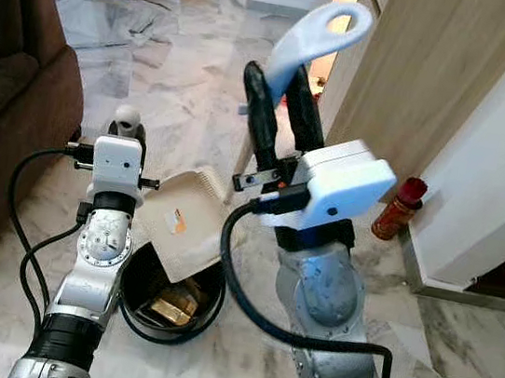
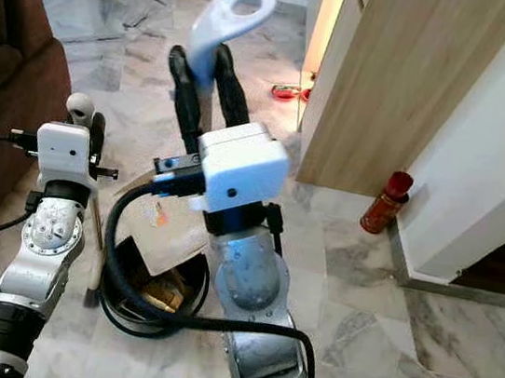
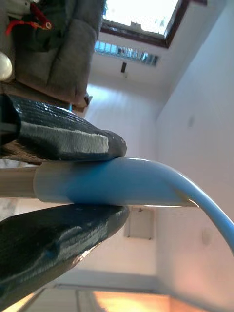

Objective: Sweep floor

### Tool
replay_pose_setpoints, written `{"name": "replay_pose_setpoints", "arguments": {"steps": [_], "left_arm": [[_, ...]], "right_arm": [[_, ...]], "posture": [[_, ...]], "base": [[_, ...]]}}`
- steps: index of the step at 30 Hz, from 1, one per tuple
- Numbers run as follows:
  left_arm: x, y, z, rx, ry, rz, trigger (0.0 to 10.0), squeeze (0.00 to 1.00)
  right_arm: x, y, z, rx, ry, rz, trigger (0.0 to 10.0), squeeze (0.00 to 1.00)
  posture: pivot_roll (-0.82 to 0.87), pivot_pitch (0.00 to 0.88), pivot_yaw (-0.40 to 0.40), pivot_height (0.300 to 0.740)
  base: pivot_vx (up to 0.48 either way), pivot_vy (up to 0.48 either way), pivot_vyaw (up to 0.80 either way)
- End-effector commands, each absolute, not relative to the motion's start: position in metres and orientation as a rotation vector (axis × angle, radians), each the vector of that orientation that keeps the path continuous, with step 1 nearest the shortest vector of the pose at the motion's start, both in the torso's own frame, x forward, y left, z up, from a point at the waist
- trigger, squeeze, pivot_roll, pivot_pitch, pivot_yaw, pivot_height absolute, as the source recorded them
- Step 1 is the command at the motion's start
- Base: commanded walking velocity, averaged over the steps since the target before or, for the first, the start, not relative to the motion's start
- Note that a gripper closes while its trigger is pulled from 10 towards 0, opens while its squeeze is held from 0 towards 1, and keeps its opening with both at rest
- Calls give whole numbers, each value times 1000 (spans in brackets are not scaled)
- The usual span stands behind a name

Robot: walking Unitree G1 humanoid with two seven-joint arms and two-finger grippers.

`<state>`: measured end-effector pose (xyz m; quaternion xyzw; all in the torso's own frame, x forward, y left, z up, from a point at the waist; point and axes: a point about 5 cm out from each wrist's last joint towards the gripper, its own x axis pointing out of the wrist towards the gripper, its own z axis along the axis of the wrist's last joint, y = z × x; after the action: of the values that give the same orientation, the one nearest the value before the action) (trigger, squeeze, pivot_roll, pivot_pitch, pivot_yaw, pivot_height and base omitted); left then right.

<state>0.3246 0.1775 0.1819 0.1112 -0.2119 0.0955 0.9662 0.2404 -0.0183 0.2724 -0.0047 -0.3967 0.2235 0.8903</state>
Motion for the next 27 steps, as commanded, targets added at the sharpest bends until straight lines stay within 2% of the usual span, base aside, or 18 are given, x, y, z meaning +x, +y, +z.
{"name": "replay_pose_setpoints", "arguments": {"steps": [1,13,19,22,27], "left_arm": [[323,169,196,210,-509,168,10000,0],[323,170,196,208,-513,172,10000,0],[323,170,196,208,-513,172,10000,0],[323,170,196,207,-514,174,10000,0],[323,170,196,209,-513,174,10000,0]], "right_arm": [[222,-19,289,-41,-976,476,10000,0],[214,-13,292,-134,-1045,476,10000,0],[213,-14,296,-12,-1010,481,10000,0],[217,-18,293,165,-911,462,10000,0],[218,-19,293,122,-922,470,10000,0]], "posture": [[95,93,-65,740],[98,94,-67,740],[96,93,-68,740],[98,92,-68,740],[98,91,-68,740]], "base": [[0,0,0],[0,0,0],[0,0,0],[0,0,0],[0,0,0]]}}
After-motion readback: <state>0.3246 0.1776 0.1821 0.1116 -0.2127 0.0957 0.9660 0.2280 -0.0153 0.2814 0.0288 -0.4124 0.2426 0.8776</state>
